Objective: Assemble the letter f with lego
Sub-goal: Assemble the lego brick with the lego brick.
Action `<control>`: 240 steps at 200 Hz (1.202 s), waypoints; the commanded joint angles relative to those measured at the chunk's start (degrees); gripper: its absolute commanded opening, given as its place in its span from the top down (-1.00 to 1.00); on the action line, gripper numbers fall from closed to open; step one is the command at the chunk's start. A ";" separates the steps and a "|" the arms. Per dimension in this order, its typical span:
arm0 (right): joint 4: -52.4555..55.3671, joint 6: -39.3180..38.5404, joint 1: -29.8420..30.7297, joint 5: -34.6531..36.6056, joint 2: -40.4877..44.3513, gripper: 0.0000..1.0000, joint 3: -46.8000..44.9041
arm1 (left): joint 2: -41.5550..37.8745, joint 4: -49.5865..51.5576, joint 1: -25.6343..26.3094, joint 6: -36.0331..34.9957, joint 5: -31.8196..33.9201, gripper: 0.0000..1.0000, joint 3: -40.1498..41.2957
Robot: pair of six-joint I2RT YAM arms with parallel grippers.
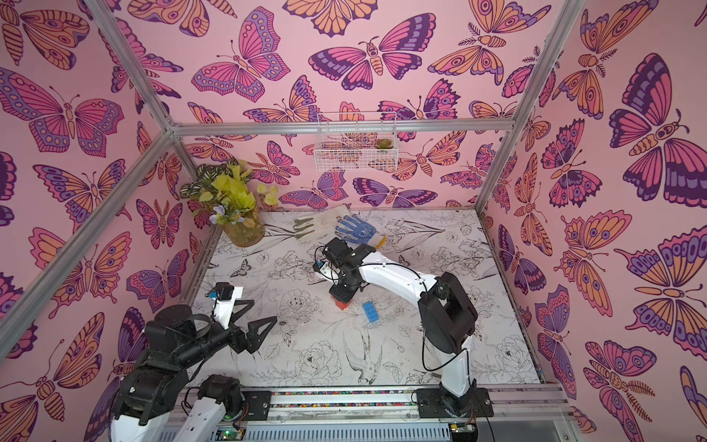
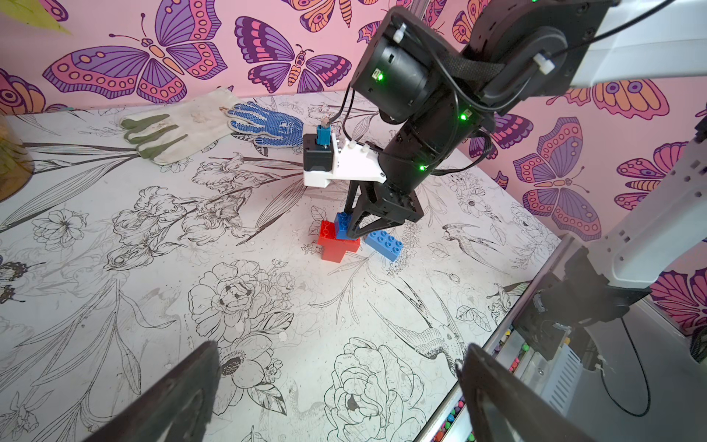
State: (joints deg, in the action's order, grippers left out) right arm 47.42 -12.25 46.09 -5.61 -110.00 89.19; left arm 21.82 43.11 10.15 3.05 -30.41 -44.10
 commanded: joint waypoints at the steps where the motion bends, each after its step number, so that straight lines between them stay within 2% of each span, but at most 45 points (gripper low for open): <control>1: 0.66 -0.75 -0.44 0.24 -0.96 0.57 0.12 | -0.72 -0.88 0.31 0.09 -0.29 -0.98 1.02; 240: 0.67 0.47 -1.10 -1.89 -2.07 0.58 0.55 | -0.89 -0.90 0.38 0.05 -0.26 -0.98 0.99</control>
State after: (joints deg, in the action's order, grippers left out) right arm 47.37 -12.19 45.23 -6.15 -110.85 89.19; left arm 21.80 43.11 10.17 3.05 -30.41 -44.07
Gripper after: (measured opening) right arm 0.354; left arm 0.989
